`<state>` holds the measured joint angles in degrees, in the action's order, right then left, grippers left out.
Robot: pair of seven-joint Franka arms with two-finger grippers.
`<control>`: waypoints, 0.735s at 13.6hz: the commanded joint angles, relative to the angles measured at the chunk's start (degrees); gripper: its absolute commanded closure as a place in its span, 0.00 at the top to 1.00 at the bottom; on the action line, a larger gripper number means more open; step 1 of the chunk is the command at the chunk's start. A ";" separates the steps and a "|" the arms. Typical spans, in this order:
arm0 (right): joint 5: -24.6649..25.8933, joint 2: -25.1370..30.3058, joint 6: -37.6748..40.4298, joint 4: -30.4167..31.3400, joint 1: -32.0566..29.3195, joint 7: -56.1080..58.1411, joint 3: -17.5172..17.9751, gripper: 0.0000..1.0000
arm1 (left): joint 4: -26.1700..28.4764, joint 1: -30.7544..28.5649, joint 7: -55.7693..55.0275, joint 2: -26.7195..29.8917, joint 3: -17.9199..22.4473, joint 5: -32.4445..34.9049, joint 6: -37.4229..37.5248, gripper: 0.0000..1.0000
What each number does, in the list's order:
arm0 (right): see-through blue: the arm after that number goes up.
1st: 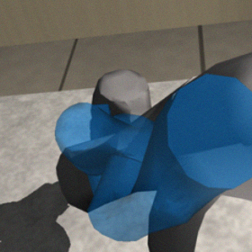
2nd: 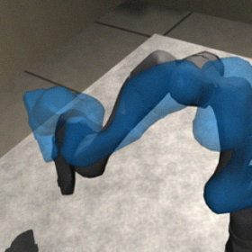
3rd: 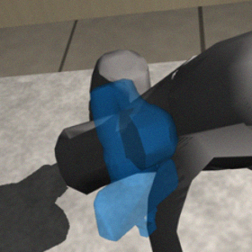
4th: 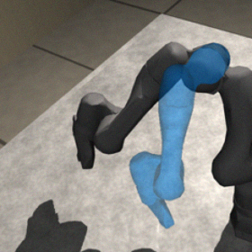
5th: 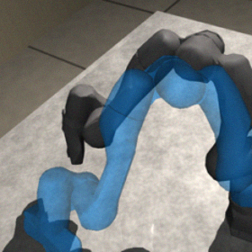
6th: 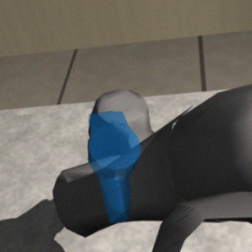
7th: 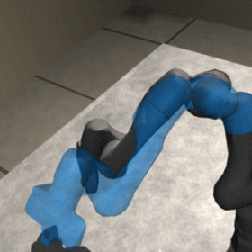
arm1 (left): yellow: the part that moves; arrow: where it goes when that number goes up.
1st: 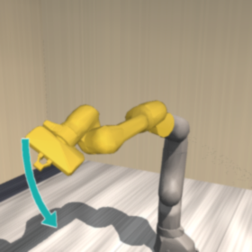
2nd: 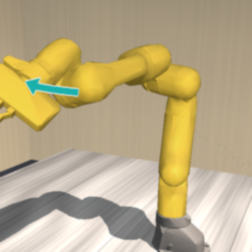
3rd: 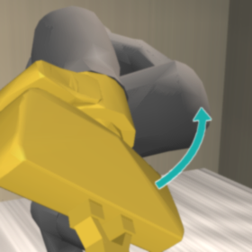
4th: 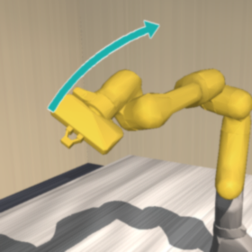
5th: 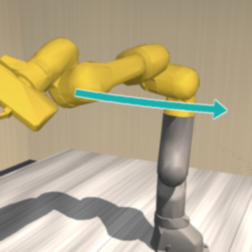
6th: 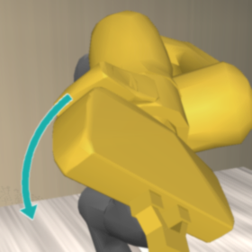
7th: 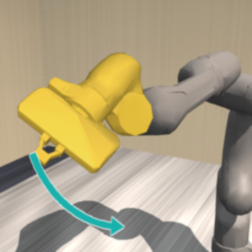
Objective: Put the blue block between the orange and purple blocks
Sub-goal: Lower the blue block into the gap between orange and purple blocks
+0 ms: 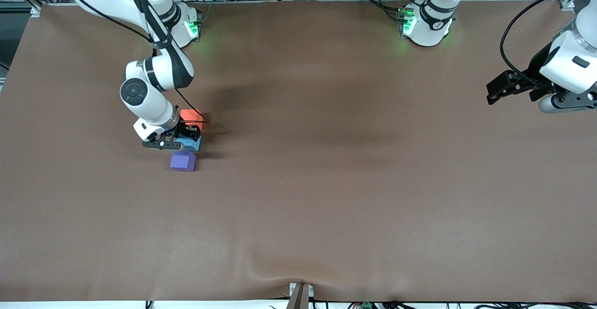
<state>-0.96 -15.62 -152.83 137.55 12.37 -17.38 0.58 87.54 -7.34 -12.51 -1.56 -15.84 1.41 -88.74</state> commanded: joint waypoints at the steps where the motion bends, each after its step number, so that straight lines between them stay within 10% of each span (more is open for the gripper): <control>1: 0.87 -0.73 -2.47 0.96 -1.65 0.86 0.57 0.07 | 0.35 -0.48 -0.23 0.76 -0.33 -0.79 0.05 1.00; 3: 0.87 -0.82 -2.30 0.79 -1.65 0.77 0.65 0.41 | 0.35 -0.48 -0.23 0.76 -0.33 -0.79 0.05 1.00; 4: 0.87 -0.82 -2.29 0.70 -1.65 0.77 0.65 0.99 | 0.35 -0.57 -0.23 0.76 -0.33 -0.79 0.05 1.00; 10: 0.79 1.46 3.40 -1.75 -2.70 0.77 0.65 1.00 | 0.35 -0.57 -0.23 0.85 -0.33 -0.79 0.05 1.00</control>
<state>-0.88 -15.78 -152.16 136.88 10.94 -17.38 0.48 87.55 -7.39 -12.52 -1.56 -15.84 1.41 -88.73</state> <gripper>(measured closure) 0.000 0.000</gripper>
